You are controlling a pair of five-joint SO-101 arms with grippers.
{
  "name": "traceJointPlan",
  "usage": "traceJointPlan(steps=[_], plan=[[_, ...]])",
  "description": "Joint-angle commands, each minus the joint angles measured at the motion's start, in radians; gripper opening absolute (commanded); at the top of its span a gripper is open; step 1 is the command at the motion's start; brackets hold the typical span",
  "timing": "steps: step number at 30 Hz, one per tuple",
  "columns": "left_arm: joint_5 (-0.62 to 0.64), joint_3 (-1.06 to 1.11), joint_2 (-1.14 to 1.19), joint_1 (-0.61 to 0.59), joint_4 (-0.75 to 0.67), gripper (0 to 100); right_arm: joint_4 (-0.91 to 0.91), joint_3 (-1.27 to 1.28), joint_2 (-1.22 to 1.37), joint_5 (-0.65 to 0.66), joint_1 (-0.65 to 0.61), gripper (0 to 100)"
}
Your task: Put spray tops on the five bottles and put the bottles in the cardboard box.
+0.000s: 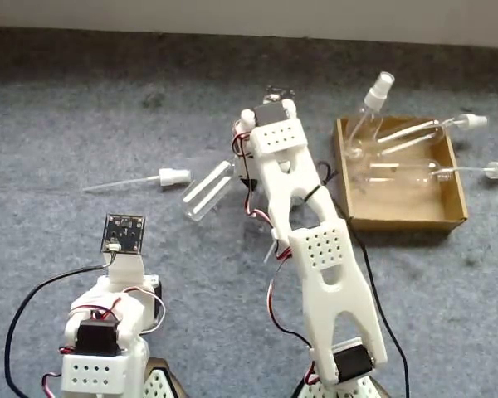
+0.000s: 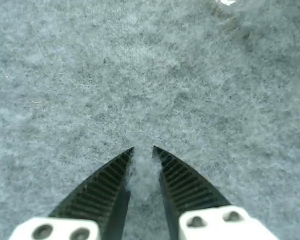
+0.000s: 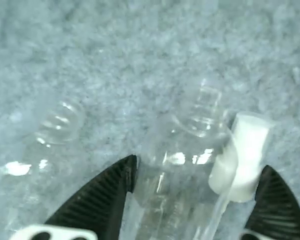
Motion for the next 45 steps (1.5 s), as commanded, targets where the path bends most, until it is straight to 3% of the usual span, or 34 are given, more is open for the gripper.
traceJointPlan(steps=[1,7,9,22,28,38,45], plan=[[0.002,0.021,-0.010,0.012,0.005,1,0.022,-0.044,-0.035,-0.002,0.013,30.8],[0.002,0.021,-0.010,0.012,0.005,1,0.022,-0.044,-0.035,0.003,0.042,12.5],[0.002,0.021,-0.010,0.012,0.005,1,0.022,-0.044,-0.035,0.012,0.044,10.9],[0.002,0.021,-0.010,0.012,0.005,1,0.022,-0.044,-0.038,0.427,0.045,4.3],[0.002,0.021,-0.010,0.012,0.005,1,0.024,-0.031,-0.176,0.591,0.045,4.3],[0.002,0.021,-0.010,0.012,0.005,1,0.024,0.271,-0.503,0.601,0.047,4.3],[0.002,0.021,-0.010,0.012,0.005,1,0.022,0.561,-0.865,0.603,0.074,4.5]])
